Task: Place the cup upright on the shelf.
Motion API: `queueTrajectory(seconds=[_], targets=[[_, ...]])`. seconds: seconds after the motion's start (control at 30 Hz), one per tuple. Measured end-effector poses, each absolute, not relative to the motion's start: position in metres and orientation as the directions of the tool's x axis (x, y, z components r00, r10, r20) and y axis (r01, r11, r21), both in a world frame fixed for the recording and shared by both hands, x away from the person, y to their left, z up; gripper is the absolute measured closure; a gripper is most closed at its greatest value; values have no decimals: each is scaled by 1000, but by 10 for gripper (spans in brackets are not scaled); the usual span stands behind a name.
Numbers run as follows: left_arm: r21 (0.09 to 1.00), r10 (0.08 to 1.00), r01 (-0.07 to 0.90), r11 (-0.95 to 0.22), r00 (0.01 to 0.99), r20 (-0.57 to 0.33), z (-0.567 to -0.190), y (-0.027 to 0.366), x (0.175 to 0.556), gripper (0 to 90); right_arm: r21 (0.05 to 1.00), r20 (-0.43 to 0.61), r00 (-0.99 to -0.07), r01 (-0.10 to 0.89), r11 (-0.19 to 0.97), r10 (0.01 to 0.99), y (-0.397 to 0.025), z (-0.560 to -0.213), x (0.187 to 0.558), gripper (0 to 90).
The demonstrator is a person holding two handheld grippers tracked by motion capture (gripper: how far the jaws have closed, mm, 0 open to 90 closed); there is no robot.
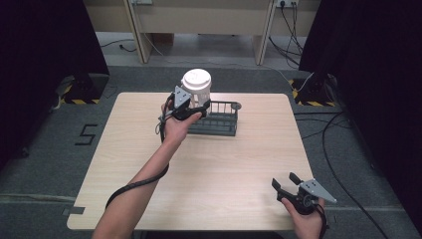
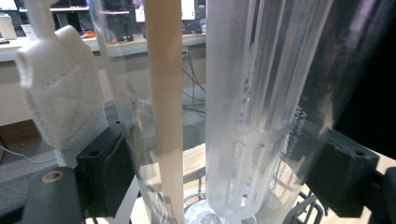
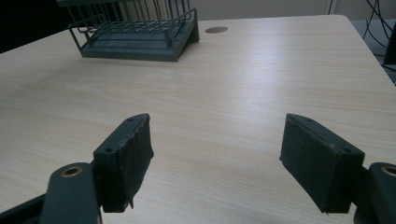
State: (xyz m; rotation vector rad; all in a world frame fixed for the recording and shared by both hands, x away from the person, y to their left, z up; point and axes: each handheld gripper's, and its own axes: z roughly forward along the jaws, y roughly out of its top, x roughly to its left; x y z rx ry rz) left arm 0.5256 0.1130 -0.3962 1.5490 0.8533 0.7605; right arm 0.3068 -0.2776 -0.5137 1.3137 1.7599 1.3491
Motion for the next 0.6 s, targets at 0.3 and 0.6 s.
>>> queueTrajectory(seconds=[0.3,0.6], targets=[[991,851,109,-83,525,13,-392,105,533,178,933,126,-367,359,15,922,-278,-514,307,254],[990,853,119,-82,522,7,-395,97,543,177,934,128,-368,358,13,921,-278,-514,307,254]])
